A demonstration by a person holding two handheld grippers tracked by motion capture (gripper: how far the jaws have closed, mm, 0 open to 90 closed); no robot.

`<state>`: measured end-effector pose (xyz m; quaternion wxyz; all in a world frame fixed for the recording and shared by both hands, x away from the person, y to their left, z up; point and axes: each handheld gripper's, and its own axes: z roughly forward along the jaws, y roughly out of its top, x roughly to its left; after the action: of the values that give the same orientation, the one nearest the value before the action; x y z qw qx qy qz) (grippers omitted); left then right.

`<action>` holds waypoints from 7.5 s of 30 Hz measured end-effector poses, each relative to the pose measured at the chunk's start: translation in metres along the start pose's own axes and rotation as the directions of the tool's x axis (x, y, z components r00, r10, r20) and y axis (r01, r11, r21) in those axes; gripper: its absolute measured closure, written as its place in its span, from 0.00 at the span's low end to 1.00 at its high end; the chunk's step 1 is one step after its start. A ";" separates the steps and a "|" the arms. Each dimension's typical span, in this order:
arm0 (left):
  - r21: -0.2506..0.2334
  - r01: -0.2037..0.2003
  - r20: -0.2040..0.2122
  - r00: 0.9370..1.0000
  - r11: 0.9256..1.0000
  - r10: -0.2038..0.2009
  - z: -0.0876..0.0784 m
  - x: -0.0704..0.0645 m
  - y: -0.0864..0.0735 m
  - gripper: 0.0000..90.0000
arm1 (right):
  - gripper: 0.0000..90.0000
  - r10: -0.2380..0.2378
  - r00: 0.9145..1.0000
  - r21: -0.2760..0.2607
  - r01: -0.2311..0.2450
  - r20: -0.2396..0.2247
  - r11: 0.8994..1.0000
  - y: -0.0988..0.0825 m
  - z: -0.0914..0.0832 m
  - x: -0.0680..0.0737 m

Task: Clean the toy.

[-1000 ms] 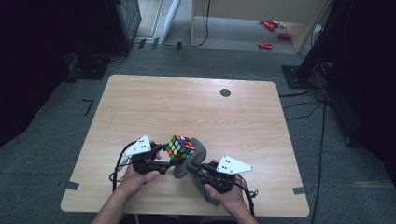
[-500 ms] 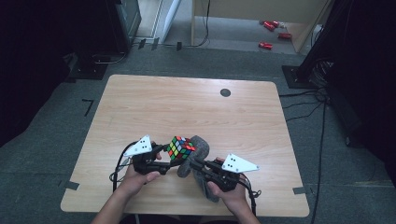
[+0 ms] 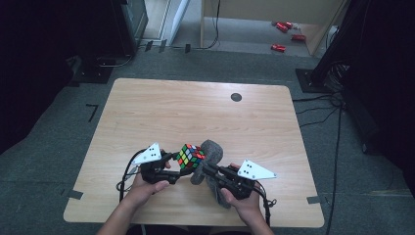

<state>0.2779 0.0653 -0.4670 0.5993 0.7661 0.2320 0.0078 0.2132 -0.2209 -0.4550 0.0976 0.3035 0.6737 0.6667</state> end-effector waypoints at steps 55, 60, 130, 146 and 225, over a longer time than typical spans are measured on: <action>0.013 -0.014 0.000 1.000 1.000 0.014 0.000 -0.001 -0.001 0.39 | 0.39 -0.310 0.945 0.601 0.189 0.102 0.776 -0.048 -0.011 -0.065; 0.010 -0.015 0.003 1.000 1.000 0.015 -0.002 -0.002 0.000 0.39 | 0.80 -0.319 0.934 0.606 0.159 0.164 0.779 -0.044 -0.017 -0.070; -0.042 0.044 0.062 0.997 0.998 -0.042 -0.003 0.000 0.001 0.39 | 0.85 -0.173 0.985 0.126 0.172 -0.004 0.977 -0.004 0.001 -0.002; -0.028 0.049 0.059 0.997 0.998 -0.047 -0.002 0.001 0.000 0.39 | 0.84 -0.126 0.992 0.090 0.126 -0.008 0.988 0.000 -0.005 -0.008; 0.174 0.187 -0.024 0.982 0.967 -0.186 0.030 -0.008 0.008 0.38 | 0.26 -0.464 0.862 0.227 0.420 0.203 0.879 -0.039 0.031 -0.005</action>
<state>0.2823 0.0334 -0.4662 0.5267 0.7907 0.3050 -0.0663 0.2228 -0.1947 -0.4967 0.3058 0.2298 0.7633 0.5206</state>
